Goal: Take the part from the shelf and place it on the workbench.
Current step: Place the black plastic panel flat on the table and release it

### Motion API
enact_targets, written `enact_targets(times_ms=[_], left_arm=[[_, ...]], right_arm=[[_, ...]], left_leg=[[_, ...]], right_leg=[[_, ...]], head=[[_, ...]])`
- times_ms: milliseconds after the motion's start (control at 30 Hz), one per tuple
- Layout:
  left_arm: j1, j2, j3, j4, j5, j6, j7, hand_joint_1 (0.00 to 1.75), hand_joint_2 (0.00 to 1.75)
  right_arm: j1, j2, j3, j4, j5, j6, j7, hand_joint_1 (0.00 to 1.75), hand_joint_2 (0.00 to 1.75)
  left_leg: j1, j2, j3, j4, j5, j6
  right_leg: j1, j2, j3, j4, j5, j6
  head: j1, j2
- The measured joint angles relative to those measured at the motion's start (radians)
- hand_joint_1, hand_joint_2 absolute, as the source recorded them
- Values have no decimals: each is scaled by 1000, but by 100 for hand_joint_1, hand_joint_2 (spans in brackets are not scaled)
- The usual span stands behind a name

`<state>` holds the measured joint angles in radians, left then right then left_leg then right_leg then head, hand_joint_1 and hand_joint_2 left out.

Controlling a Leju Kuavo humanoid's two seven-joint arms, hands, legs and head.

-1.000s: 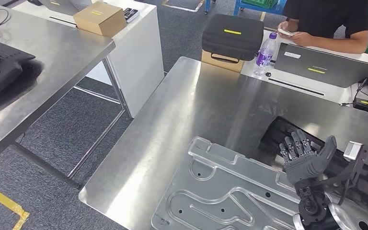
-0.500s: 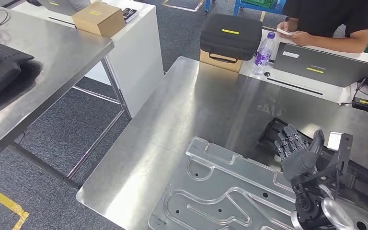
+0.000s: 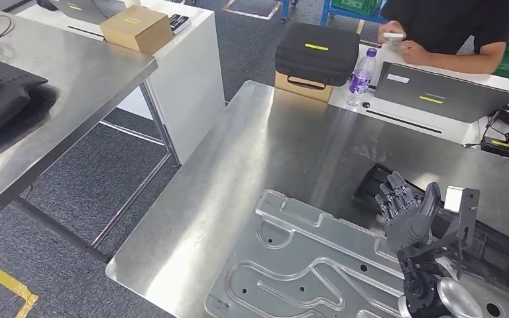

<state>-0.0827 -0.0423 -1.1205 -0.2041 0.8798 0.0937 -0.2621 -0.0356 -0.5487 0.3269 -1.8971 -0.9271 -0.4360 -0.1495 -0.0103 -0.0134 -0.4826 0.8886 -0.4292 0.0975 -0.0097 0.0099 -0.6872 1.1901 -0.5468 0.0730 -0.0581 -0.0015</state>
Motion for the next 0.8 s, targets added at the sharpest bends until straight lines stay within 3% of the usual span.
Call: enact_targets(times_ms=[33,67,167,200,233,333,367,400,467,500,533,567,600,700,733,800], left_arm=[[0,0,0,0,2,-2,0,0,0],[-1,0,0,0,4,-3,0,0,0],[-4,2,0,0,5,-7,-1,0,0],[-6,4,0,0,6,-9,-1,0,0],[-7,5,-1,0,7,-10,-1,0,0],[-7,6,-1,0,14,-13,-1,0,0],[-8,7,-1,0,17,-14,-1,0,0],[-9,7,-1,0,19,-16,-1,0,0],[-12,7,-1,0,21,-19,-2,0,0],[-14,7,-1,0,22,-20,-2,0,0],[-15,7,-1,0,22,-20,-2,0,0],[-16,7,-1,0,22,-20,-2,0,0],[-16,7,-1,0,22,-21,-1,0,0],[-11,8,-2,1,22,-20,1,0,0],[-9,8,-2,1,22,-20,1,0,0],[-6,10,-2,3,22,-20,2,0,0]], right_arm=[[4,2,3,0,10,0,-2,0,0],[6,4,6,0,17,0,-4,0,0],[7,9,11,-2,29,2,-6,0,0],[8,11,12,-3,30,2,-7,0,0],[10,14,13,-5,32,3,-7,0,0],[17,21,19,-9,37,6,-9,0,0],[18,22,20,-11,38,8,-10,0,0],[19,23,21,-15,39,10,-12,0,0],[20,25,21,-22,42,14,-14,0,0],[21,26,22,-25,43,16,-15,0,0],[23,28,23,-25,44,17,-15,0,0],[24,29,24,-26,44,18,-16,0,0],[24,30,25,-27,45,18,-16,0,0],[25,33,26,-34,46,19,-17,0,0],[25,34,25,-37,46,20,-17,0,0],[26,38,27,-39,46,23,-17,0,0]], left_leg=[[5,0,0,1,0,-3],[12,1,0,3,-1,-8],[30,-2,-9,26,-15,-40],[32,-5,-14,39,-21,-51],[30,-7,-21,51,-26,-59],[31,-10,-45,73,-33,-73],[33,-8,-58,94,-51,-77],[35,-6,-75,134,-81,-79],[33,-2,-124,266,-164,-79],[31,-2,-145,330,-195,-76],[26,-2,-152,367,-206,-70],[19,-2,-141,364,-198,-60],[10,-2,-113,322,-173,-46],[-18,0,6,106,-94,13],[-25,2,25,66,-82,23],[-33,1,26,43,-60,24]], right_leg=[[-8,-1,-9,30,-3,9],[-17,-2,2,19,13,19],[-44,-5,114,-172,97,59],[-48,-1,136,-212,110,63],[-50,4,143,-228,108,58],[-51,8,115,-208,97,22],[-49,5,106,-204,101,13],[-46,3,99,-204,105,4],[-36,-2,86,-204,114,-11],[-30,-5,81,-204,117,-16],[-23,-7,77,-204,121,-20],[-15,-8,73,-204,124,-24],[-6,-9,70,-204,128,-27],[8,-8,64,-208,141,-37],[6,-8,62,-212,148,-37],[-1,-7,59,-224,168,-31]], head=[[0,0],[0,0],[2,0],[4,0],[5,0],[4,0],[3,0],[2,0],[0,0],[0,0],[0,0],[0,0],[0,0],[2,0],[3,0],[6,0]])
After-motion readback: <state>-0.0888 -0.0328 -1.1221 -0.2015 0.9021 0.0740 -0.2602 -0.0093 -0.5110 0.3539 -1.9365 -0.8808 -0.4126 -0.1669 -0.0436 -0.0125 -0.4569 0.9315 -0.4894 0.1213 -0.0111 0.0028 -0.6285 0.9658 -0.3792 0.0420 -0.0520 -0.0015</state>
